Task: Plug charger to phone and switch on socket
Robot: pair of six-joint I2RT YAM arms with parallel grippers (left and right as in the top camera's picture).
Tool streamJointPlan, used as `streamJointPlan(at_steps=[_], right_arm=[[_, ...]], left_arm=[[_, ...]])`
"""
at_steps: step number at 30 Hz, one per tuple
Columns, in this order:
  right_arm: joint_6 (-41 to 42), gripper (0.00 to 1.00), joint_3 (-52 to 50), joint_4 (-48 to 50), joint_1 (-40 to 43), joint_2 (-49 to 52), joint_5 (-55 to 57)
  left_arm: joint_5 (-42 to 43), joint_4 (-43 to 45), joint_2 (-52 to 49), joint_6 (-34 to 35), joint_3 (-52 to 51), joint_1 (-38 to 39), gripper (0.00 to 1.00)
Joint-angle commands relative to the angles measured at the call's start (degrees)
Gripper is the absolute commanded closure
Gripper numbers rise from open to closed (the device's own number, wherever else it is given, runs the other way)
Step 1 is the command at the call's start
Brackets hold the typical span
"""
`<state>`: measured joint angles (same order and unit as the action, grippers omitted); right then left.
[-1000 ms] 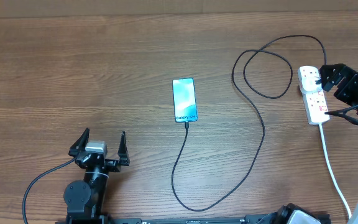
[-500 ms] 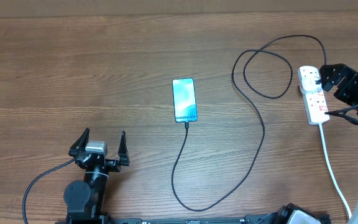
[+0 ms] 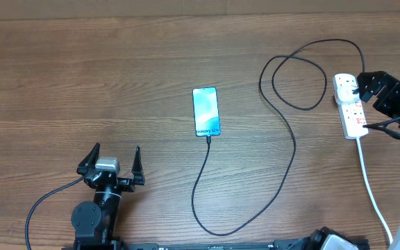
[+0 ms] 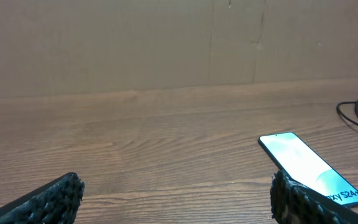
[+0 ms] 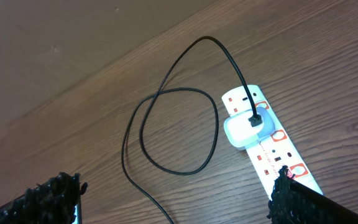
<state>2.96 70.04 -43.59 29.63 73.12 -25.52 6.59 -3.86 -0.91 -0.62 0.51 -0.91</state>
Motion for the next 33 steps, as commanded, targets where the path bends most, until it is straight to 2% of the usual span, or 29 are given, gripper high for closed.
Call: streamJointPlan(at_steps=[1, 23, 33], right_arm=[[-0.4, 0.00, -0.2, 0.2, 0.0, -0.2, -0.2], [-0.4, 0.00, -0.2, 0.2, 0.0, -0.3, -0.2], [-0.4, 0.00, -0.5, -1.3, 0.0, -5.7, -0.2]], left_arm=[[-0.8, -0.2, 0.7, -1.1, -0.2, -0.6, 0.00], [-0.8, -0.2, 0.7, -1.1, -0.2, -0.6, 0.00], [-0.8, -0.2, 0.7, -1.1, -0.2, -0.6, 0.00]])
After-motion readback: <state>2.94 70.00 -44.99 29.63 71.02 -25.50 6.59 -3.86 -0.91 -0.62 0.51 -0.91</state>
